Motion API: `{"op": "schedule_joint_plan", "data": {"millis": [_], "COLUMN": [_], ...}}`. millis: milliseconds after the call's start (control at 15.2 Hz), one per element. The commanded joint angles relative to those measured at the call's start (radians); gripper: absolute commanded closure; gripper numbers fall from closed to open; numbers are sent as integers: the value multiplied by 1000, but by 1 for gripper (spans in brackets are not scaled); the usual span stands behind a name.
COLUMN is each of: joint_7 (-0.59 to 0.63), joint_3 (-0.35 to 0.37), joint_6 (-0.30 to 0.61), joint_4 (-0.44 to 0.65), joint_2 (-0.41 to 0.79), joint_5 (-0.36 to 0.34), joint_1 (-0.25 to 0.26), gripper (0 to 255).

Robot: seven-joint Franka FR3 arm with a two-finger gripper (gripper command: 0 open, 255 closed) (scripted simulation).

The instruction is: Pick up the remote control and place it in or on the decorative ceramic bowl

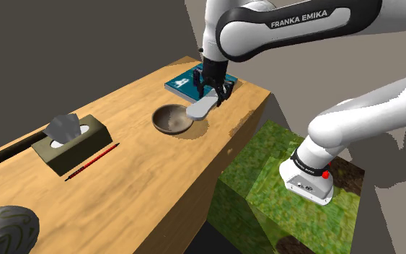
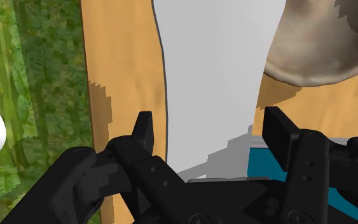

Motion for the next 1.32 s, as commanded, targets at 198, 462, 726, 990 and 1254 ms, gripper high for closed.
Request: {"op": "schedule_joint_plan", "data": {"millis": [198, 462, 726, 990, 1254], "joint_7": [133, 287, 354, 373, 396], "joint_3": [127, 238, 261, 263, 263], "joint_6": [26, 26, 44, 95, 146], "joint_4": [182, 351, 392, 357, 325], "joint_2": [206, 417, 509, 537, 570], "joint_5": [-100, -260, -341, -367, -399], "joint_1": [-72, -119, -111, -106, -100], "gripper": [255, 255, 255, 255, 255]}}
